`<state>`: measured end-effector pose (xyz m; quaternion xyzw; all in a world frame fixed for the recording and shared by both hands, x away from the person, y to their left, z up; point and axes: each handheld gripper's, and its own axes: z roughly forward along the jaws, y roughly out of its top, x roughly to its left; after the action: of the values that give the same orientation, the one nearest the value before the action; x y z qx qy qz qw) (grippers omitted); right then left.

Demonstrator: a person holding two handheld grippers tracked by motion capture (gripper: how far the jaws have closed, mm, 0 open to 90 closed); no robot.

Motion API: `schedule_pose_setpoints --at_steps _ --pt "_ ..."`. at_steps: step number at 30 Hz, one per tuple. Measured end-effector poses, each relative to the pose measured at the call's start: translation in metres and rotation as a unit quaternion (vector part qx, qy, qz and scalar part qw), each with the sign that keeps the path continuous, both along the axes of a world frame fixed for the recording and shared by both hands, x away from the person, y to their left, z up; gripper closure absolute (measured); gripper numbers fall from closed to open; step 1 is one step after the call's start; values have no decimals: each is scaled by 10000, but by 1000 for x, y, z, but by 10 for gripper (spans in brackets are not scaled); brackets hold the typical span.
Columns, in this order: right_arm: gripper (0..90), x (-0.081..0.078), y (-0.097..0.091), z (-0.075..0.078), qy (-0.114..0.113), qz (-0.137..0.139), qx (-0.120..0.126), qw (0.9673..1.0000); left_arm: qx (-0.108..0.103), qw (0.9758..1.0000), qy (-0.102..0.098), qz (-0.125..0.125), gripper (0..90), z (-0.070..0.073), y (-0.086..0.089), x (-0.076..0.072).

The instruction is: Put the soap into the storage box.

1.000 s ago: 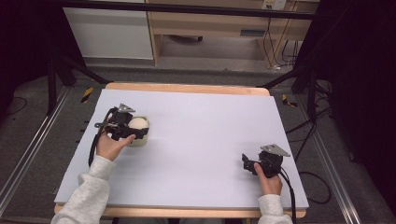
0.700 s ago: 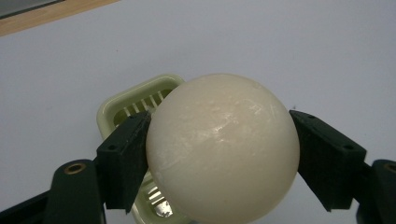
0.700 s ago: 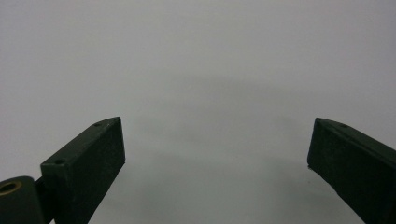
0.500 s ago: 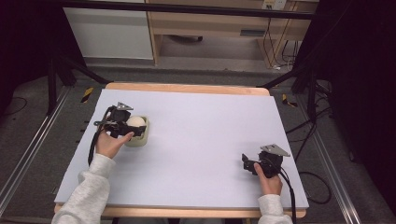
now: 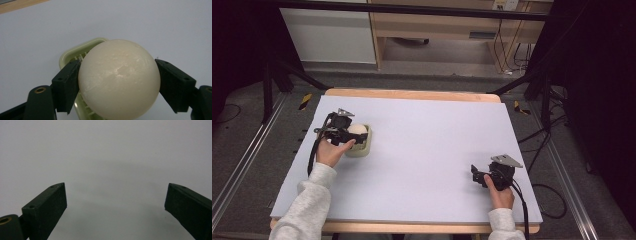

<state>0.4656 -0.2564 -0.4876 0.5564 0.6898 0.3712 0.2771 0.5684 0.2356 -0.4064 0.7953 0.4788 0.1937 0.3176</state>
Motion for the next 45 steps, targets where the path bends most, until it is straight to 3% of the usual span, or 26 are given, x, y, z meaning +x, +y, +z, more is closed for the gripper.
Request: schedule_pose_setpoints --at_steps 18,25,45 --pt "44 0 0 0 2 2 0 10000 77 9999 106 57 239 -12 5 12" --pt "44 0 0 0 -1 -2 -1 10000 93 9997 206 89 239 -22 6 16" --pt "44 0 0 0 2 -2 2 10000 210 9993 287 147 238 -33 4 17"
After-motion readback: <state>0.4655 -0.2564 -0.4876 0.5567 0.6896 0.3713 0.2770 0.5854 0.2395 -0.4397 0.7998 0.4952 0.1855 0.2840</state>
